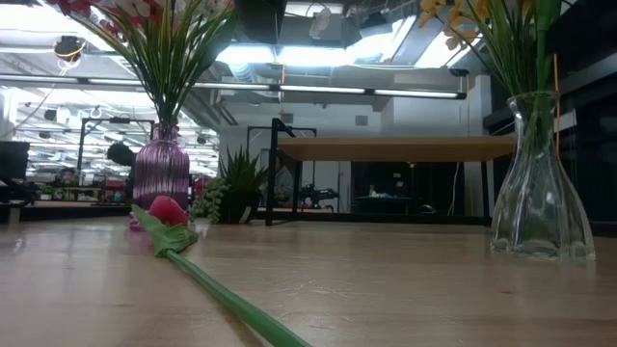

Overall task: Pick and place flowers into a vace then onto a shelf
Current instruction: Put the white flower into the transparent vase

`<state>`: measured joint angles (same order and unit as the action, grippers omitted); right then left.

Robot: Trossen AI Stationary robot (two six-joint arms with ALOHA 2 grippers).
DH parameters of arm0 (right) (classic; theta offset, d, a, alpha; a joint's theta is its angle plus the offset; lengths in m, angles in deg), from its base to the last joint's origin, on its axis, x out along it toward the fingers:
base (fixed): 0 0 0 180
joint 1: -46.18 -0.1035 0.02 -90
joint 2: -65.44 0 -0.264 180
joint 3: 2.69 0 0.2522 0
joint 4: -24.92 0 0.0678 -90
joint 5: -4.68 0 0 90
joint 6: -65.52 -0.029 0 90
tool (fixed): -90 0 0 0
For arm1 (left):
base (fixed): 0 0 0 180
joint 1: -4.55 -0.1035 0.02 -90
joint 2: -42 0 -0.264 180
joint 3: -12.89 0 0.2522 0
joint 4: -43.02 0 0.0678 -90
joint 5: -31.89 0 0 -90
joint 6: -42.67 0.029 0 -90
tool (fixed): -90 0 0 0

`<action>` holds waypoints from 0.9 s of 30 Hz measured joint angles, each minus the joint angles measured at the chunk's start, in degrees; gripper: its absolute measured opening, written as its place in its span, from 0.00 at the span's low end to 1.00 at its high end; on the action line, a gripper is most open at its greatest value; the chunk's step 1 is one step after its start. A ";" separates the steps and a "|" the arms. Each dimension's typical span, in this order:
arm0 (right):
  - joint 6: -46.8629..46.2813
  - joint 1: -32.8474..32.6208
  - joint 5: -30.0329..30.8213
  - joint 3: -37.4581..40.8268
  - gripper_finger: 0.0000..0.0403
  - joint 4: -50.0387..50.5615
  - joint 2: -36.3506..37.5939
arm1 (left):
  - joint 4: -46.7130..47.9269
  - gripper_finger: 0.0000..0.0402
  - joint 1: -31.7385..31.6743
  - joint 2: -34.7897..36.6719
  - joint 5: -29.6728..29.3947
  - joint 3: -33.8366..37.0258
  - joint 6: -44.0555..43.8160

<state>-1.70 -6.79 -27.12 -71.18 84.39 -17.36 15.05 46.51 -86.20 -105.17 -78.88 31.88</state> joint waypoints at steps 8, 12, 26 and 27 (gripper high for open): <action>0.08 0.11 0.05 2.86 0.00 -3.33 0.00 | 0.04 0.01 0.00 0.00 0.00 -0.02 0.00; 0.16 0.09 0.07 3.05 0.04 -3.34 0.00 | 0.06 0.00 0.00 0.00 0.00 -0.02 0.00; 0.64 0.09 0.01 3.05 0.10 -3.07 0.04 | 0.10 0.00 1.10 0.00 0.00 -0.02 0.02; 1.00 0.05 0.01 3.04 0.11 -3.04 0.07 | 0.10 0.00 1.16 0.00 0.00 -0.02 0.02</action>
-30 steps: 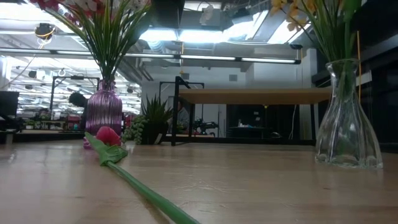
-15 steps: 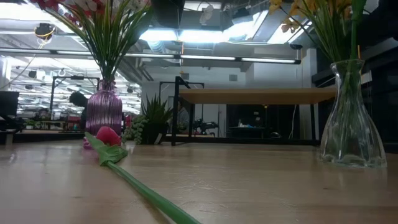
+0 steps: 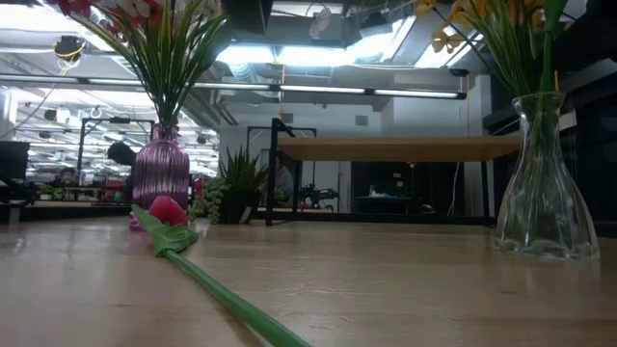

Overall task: Pick and place flowers into a vace then onto a shelf
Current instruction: Put the white flower into the transparent vase, then put the red flower into the violet vase

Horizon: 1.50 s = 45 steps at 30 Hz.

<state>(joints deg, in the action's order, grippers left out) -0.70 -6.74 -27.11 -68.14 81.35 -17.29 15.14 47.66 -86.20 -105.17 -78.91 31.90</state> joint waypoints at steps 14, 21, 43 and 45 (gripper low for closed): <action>0.71 -1.78 -4.53 -4.40 0.36 7.55 4.53 | 5.17 0.00 1.45 2.69 0.45 0.00 -0.93; 1.91 -2.46 -7.37 -4.40 0.39 9.28 7.92 | 18.98 0.01 2.73 7.28 -3.29 -0.02 -13.05; -10.96 -13.56 1.74 8.10 0.15 9.50 11.80 | 67.77 0.00 2.28 15.58 2.26 -0.02 -73.12; -11.71 -13.54 1.74 11.13 0.08 6.02 11.80 | 73.41 0.00 1.28 16.49 5.04 -0.02 -78.57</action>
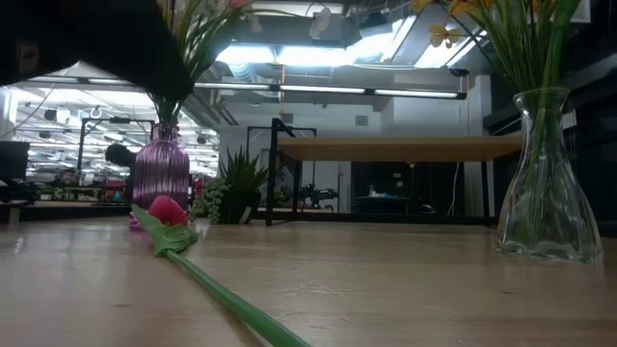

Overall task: Pick and place flowers into a vace then onto a shelf
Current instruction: Put the red flower into the violet vase

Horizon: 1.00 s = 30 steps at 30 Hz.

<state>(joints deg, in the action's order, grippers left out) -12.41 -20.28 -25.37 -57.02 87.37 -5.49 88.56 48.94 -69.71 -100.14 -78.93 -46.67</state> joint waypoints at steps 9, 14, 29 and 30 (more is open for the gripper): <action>0.22 0.57 0.36 6.82 0.04 -8.66 -0.02 | 13.85 0.01 -4.90 3.21 12.08 0.00 -16.71; 0.36 0.66 3.28 7.61 0.01 -8.67 -0.02 | 20.57 0.00 -7.14 3.96 20.71 0.00 -19.79; 0.50 0.66 5.14 10.62 0.01 -8.55 -0.02 | 22.73 0.16 -11.61 4.06 16.05 0.00 -21.71; 0.52 0.66 5.11 10.90 0.02 -8.55 -0.02 | 22.73 0.18 -11.73 4.06 15.99 0.00 -22.10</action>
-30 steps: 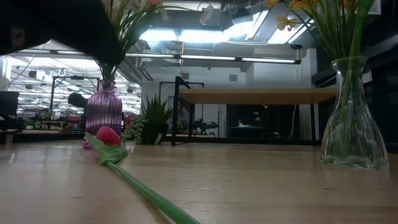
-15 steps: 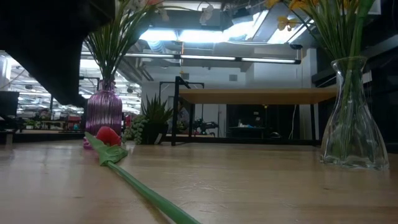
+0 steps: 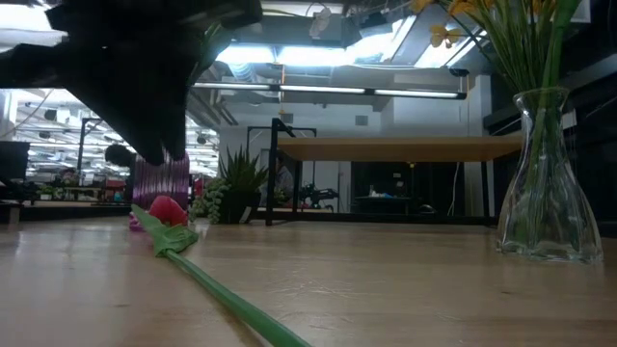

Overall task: Pick and place flowers into a vace then onto a shelf
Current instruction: Put the red flower into the violet vase

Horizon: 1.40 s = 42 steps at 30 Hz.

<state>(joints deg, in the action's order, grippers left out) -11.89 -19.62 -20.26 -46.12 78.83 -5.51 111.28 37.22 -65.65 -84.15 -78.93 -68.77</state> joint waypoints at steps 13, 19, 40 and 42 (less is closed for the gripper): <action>-0.07 0.00 -0.02 3.89 0.01 -0.09 -0.02 | -0.96 0.41 -0.15 -2.83 -0.34 0.00 -9.49; -0.11 -0.02 0.04 4.72 0.02 -0.45 -0.02 | -0.73 0.42 -0.14 -4.55 -0.96 0.02 -11.00; -0.02 -0.02 0.46 4.76 0.03 -0.70 -0.02 | -1.95 0.43 -0.31 -9.97 3.33 -0.11 -16.36; -0.01 -0.01 0.48 4.76 0.03 -0.68 -0.02 | -1.92 0.42 -0.33 -9.97 4.02 -0.11 -15.95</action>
<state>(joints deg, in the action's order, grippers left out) -11.90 -19.63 -19.78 -41.36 78.15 -5.54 109.36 36.89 -75.62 -80.13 -79.04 -84.72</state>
